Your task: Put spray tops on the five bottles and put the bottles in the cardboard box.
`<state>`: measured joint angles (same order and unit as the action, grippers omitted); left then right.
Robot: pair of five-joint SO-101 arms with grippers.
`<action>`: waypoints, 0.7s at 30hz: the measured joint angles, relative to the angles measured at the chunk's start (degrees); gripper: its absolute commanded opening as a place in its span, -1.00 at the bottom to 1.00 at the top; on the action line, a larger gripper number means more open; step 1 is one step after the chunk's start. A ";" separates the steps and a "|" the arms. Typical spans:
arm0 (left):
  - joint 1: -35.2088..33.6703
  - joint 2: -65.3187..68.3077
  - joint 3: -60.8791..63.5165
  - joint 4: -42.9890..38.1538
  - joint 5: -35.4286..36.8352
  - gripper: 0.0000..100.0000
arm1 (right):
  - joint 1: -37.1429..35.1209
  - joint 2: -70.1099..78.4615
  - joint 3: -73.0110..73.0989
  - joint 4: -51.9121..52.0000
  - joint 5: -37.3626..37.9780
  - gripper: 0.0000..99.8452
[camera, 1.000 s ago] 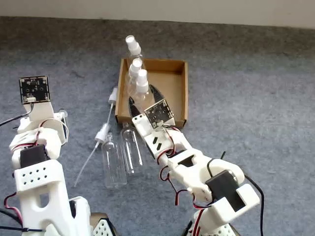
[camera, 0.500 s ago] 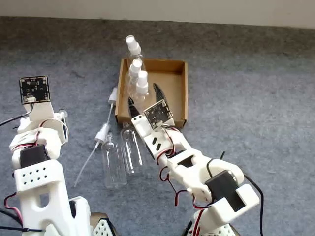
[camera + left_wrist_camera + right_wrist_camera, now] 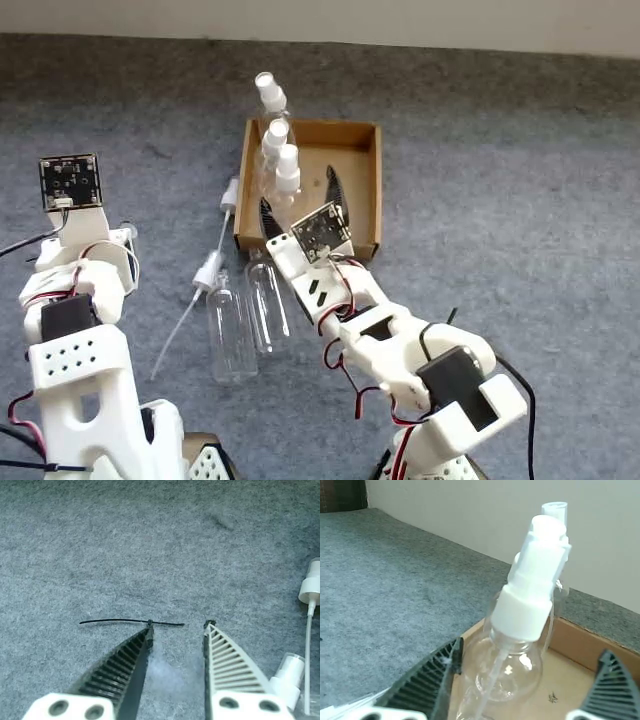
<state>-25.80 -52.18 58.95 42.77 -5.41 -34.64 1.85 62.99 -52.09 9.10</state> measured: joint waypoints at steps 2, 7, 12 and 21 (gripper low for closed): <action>0.00 0.00 0.00 0.00 0.00 -0.67 | -0.09 0.00 0.00 0.00 0.00 -0.30; 0.00 0.00 0.00 0.00 0.00 -0.67 | -0.09 0.00 0.00 0.00 0.00 -0.30; 0.00 0.00 0.00 0.00 0.00 -0.67 | -0.09 0.00 0.00 0.09 0.00 -0.30; 0.00 0.00 0.00 0.00 0.00 -0.67 | -1.23 -5.63 0.00 8.53 0.00 -0.30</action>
<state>-25.80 -52.18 58.95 42.77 -5.41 -35.87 -3.78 62.99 -43.56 9.10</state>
